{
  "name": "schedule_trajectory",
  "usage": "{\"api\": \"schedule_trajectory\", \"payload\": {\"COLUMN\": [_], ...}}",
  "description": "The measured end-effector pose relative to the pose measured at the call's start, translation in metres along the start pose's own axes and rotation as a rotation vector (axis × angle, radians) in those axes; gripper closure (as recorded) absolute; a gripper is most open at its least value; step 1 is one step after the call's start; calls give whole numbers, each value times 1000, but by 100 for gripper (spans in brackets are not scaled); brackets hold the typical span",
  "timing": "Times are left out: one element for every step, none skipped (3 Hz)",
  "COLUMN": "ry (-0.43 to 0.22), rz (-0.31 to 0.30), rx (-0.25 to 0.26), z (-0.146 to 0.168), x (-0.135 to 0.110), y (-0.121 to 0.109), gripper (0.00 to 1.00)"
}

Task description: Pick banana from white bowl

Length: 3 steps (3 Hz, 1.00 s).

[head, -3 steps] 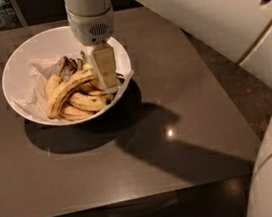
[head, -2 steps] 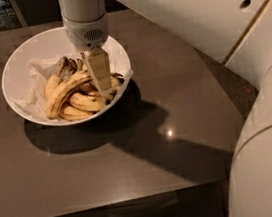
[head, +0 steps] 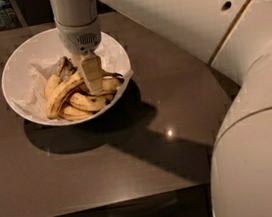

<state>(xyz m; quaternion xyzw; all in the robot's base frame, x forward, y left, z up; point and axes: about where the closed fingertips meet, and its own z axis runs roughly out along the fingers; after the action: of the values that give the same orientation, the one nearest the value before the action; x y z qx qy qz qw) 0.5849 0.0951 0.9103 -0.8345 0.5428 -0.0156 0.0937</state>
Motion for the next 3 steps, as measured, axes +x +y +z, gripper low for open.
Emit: {"api": "schedule_trajectory", "payload": {"ry": [2, 6, 4], "rz": [-12, -15, -17], "rx": [-5, -9, -25], "z": [3, 6, 16], "x": [-3, -2, -2], "y": [-4, -8, -11], "gripper": [35, 37, 39]}}
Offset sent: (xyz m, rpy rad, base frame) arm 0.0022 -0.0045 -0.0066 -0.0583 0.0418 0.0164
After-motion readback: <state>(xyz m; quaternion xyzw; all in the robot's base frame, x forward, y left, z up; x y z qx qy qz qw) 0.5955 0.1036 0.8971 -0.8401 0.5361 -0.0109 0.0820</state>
